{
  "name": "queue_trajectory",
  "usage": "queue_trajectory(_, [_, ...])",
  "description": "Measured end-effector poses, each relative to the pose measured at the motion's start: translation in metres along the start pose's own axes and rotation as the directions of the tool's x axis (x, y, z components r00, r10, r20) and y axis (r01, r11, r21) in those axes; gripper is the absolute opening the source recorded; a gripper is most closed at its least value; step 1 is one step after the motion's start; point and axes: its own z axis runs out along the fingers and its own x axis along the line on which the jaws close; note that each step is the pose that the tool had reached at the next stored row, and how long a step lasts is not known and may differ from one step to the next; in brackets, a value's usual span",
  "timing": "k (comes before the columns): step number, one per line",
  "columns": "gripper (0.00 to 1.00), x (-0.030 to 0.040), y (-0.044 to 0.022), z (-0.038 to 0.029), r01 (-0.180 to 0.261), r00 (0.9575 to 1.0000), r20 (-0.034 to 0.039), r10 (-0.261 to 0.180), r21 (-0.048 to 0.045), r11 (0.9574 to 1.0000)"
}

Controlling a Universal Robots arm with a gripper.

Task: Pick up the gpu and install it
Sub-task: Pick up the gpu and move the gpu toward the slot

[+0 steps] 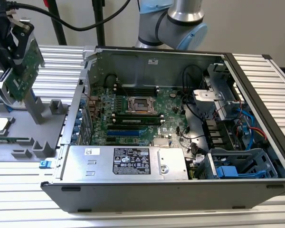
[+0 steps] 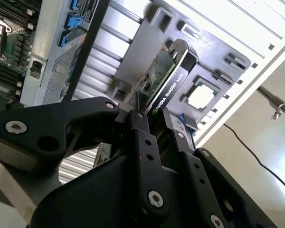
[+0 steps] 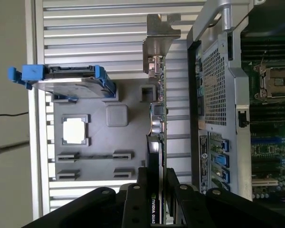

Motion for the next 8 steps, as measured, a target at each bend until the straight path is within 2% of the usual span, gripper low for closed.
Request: queue_trajectory(8, [0.0, -0.0001, 0.0003, -0.0048, 0.0, 1.0, 0.0, 0.0, 0.0, 1.0])
